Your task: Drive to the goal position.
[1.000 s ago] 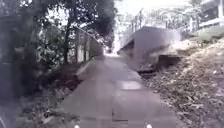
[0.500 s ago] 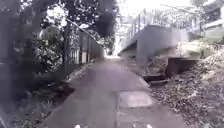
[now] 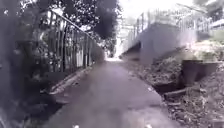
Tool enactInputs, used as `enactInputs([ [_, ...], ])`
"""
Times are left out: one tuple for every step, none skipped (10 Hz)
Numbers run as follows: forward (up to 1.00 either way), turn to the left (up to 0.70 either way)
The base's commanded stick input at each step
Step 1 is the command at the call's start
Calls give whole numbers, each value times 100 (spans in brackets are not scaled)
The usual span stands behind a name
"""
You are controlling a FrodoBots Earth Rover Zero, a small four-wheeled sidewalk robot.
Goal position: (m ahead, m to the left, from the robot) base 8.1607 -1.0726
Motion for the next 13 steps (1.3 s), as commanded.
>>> enactInputs([
  [100, 0],
  [100, 0],
  [100, 0],
  [100, 0],
  [100, 0],
  [100, 0],
  [100, 0],
  [100, 0],
  [100, 0],
  [100, 0],
  [100, 0],
  [100, 0],
  [100, 0],
])
